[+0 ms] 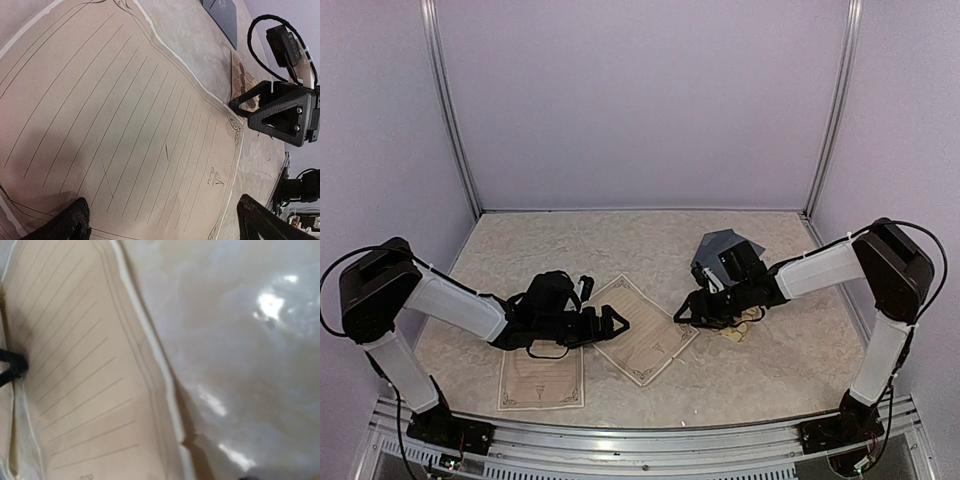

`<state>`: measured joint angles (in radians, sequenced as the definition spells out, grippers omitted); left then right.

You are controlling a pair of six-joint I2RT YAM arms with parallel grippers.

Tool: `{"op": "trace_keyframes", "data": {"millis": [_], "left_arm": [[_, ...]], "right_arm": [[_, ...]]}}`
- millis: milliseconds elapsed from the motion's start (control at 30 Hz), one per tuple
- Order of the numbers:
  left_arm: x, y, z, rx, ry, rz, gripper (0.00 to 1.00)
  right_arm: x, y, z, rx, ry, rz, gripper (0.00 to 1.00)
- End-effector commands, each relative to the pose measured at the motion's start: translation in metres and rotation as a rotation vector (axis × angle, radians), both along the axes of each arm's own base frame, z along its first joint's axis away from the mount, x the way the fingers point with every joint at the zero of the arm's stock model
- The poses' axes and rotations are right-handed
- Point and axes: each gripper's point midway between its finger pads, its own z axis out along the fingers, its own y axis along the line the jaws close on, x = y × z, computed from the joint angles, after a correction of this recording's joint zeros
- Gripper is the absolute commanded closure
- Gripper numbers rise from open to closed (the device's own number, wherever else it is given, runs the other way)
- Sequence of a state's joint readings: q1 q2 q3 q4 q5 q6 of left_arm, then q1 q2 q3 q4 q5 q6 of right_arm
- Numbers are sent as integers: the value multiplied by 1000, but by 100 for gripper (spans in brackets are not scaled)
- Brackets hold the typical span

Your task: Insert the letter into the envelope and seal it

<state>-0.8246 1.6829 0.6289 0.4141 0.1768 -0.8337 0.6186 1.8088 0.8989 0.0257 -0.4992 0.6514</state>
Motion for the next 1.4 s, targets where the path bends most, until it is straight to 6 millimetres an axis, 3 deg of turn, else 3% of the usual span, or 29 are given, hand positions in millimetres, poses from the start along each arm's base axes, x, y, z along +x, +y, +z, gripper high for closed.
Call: {"op": "trace_keyframes", "data": {"millis": [0, 233, 400, 600, 700, 833, 1133, 1267, 1367], "left_arm": [[-9, 10, -24, 65, 50, 9, 2], [-9, 11, -23, 68, 49, 16, 2], [-8, 12, -21, 74, 41, 20, 2], [-7, 13, -18, 75, 36, 26, 2], [-7, 12, -17, 73, 34, 23, 2], [-7, 12, -16, 79, 29, 26, 2], [-8, 14, -16, 89, 27, 33, 2], [-7, 16, -14, 92, 22, 36, 2], [-8, 16, -14, 93, 22, 35, 2]], "right_arm": [[-10, 3, -10, 9, 73, 45, 42], [-11, 8, -13, 34, 109, 53, 59], [-12, 12, -9, 65, 113, 56, 76], [-13, 15, -4, 99, 114, 59, 82], [-16, 19, 1, 143, 127, 66, 80], [-17, 20, 5, 165, 125, 59, 65], [-13, 15, 6, 167, 115, 22, 64], [-12, 10, 11, 184, 110, 4, 50], [-13, 8, 12, 195, 117, -4, 46]]}}
